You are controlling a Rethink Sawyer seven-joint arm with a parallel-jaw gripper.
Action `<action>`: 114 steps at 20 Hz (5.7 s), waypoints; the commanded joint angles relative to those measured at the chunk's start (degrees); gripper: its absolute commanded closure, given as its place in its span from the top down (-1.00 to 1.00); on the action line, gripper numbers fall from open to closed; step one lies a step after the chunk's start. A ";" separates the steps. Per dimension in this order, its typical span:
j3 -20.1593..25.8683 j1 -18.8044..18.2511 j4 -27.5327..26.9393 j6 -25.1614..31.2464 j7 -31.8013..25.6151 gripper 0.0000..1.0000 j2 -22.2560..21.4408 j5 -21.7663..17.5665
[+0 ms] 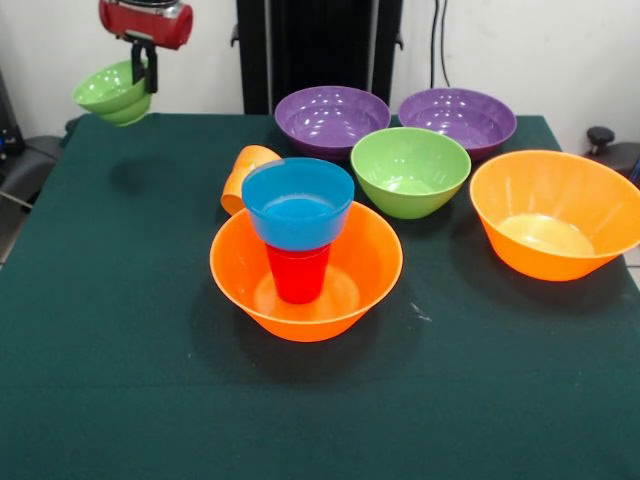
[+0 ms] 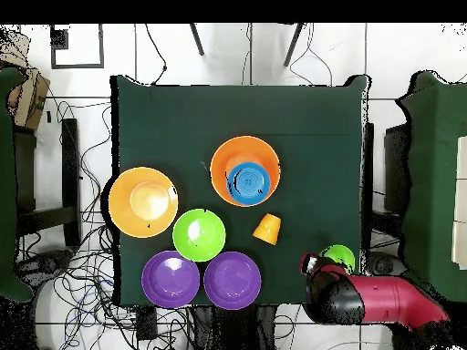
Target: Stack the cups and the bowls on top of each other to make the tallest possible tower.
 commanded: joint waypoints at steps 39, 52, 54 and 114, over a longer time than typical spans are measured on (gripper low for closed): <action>3.20 14.48 3.16 19.12 -7.59 -1.00 -17.60 17.10; 6.12 19.98 -2.64 19.83 -3.43 -1.00 -13.49 17.02; 5.67 21.96 -4.42 20.50 -1.60 -1.00 -11.94 16.59; -3.04 38.54 -30.52 32.60 1.37 -1.00 0.38 19.70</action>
